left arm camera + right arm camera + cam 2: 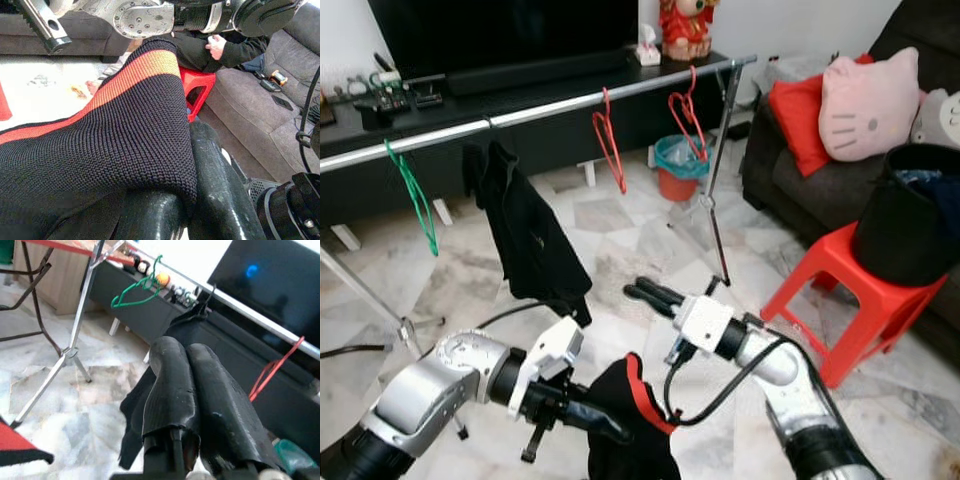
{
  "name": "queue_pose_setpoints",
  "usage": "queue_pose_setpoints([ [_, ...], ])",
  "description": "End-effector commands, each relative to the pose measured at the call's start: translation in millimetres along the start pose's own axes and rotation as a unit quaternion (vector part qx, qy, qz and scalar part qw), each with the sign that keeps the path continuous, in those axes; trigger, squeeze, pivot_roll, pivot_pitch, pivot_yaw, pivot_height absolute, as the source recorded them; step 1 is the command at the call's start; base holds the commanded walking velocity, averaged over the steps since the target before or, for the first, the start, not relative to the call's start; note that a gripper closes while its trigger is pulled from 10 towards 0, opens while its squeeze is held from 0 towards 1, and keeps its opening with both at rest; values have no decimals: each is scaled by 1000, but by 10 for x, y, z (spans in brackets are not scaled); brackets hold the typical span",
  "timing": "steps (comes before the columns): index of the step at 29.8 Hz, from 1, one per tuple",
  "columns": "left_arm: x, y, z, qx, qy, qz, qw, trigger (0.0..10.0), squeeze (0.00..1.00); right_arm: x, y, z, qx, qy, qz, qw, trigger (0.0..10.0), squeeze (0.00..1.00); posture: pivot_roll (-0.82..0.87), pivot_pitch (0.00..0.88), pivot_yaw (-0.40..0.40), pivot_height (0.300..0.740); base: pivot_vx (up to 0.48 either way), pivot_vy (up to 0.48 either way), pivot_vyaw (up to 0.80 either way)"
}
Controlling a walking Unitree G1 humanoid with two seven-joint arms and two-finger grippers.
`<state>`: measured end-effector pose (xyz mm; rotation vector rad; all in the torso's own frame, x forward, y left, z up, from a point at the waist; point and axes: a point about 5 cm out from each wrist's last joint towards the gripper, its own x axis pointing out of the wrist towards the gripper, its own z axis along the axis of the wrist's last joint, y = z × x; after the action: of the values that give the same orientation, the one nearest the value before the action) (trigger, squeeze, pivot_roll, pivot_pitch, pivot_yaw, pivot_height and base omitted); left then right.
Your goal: Hang hanger
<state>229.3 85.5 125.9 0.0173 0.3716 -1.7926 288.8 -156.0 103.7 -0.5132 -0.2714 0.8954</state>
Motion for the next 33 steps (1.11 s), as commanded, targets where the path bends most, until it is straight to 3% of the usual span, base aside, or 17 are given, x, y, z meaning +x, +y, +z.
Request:
queue_pose_setpoints([
  [1,14,9,51,13,-2,-6,1000,10000,0,-36,-48,-11,-1,8,0,1000,10000,1000,12,0,21,740,0,0,0],
  [6,0,11,30,11,1,-4,1000,10000,0,-96,-90,12,7,-1,11,1000,10000,1000,12,0,22,740,0,0,0],
  [9,-11,13,33,11,2,-2,1000,10000,0,-202,-39,27,12,0,61,998,10000,1000,8,0,23,740,0,0,0],
  [15,-15,14,34,11,2,-3,1000,10000,0,-319,-23,23,12,6,96,995,10000,1000,4,0,28,740,0,0,0],
  [21,-32,23,40,11,4,0,1000,10000,0,-427,-88,42,-7,10,101,995,10000,1000,7,0,29,740,0,0,0],
  [30,-49,27,45,11,5,2,1000,10000,0,-497,38,154,-18,-11,159,987,10000,1000,1,0,34,740,0,0,0],
  [33,-49,31,50,12,4,2,1000,10000,0,-460,3,178,-28,-18,142,989,10000,1000,1,0,36,740,0,0,0],
])
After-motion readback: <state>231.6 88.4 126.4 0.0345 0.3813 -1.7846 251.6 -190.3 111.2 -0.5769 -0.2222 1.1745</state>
